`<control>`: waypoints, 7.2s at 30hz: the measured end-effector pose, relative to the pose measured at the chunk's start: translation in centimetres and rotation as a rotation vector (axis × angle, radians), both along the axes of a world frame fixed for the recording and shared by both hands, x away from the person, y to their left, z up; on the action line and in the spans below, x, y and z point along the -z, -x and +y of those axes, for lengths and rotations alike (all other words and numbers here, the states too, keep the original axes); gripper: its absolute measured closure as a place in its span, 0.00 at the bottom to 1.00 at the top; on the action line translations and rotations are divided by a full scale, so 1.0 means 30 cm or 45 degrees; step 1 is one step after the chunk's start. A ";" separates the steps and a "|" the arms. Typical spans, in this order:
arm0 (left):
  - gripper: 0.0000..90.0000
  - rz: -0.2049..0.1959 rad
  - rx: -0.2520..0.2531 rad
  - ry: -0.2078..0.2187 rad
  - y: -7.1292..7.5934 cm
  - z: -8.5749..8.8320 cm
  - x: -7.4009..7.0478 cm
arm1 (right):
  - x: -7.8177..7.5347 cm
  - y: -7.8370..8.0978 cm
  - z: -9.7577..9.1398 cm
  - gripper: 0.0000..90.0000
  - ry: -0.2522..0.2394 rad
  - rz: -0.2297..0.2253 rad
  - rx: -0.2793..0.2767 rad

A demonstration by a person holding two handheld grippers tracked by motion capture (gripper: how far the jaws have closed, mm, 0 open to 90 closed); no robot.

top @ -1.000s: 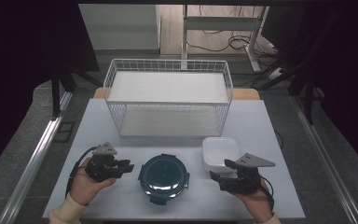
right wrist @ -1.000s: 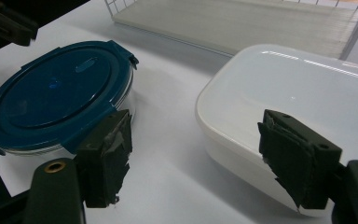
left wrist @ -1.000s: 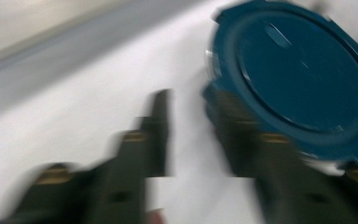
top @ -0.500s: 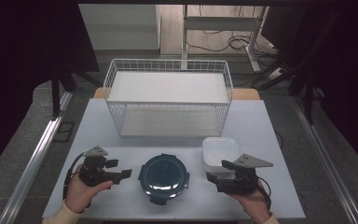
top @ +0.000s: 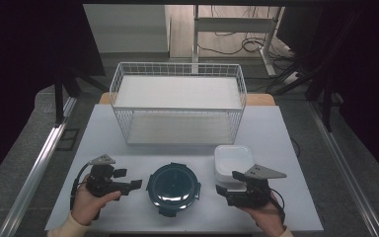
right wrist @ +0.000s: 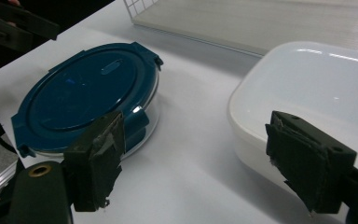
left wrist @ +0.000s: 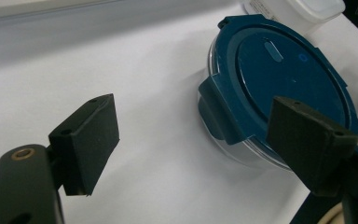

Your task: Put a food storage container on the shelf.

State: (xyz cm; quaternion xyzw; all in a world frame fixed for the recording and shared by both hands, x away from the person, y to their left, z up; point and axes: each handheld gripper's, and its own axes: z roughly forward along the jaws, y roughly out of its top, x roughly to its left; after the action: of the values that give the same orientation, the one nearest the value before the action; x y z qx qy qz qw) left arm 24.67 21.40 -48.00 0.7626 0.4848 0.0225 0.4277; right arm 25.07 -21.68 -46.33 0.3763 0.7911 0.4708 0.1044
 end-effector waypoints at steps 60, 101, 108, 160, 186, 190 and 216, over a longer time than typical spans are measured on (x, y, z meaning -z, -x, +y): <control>0.26 0.422 0.130 0.349 -0.100 -0.149 0.141 | 0.188 -0.017 0.264 0.30 -0.411 0.665 0.176; 0.41 0.329 -0.032 0.381 0.012 -0.130 0.081 | 0.124 0.007 0.261 0.43 -0.397 0.578 0.167; 0.42 0.311 -0.033 0.370 0.013 -0.134 0.073 | 0.115 -0.002 0.259 0.43 -0.385 0.560 0.153; 0.43 0.114 -0.035 0.426 -0.133 -0.148 -0.193 | -0.179 -0.159 0.246 0.43 -0.318 0.391 0.090; 0.42 0.029 -0.046 0.449 -0.212 -0.124 -0.323 | -0.334 -0.249 0.277 0.43 -0.294 0.298 0.066; 0.42 0.024 -0.043 0.451 -0.225 -0.131 -0.345 | -0.357 -0.263 0.272 0.43 -0.284 0.286 0.061; 0.42 -0.040 -0.057 0.441 -0.306 -0.105 -0.555 | -0.559 -0.358 0.295 0.43 -0.283 0.223 0.018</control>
State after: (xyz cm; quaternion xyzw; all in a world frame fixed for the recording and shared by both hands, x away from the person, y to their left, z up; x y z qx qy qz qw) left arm 33.84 18.24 -31.34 0.6661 0.4915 -0.0401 0.5596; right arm 35.80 -12.83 -29.55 0.4307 0.7376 0.5201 -0.0042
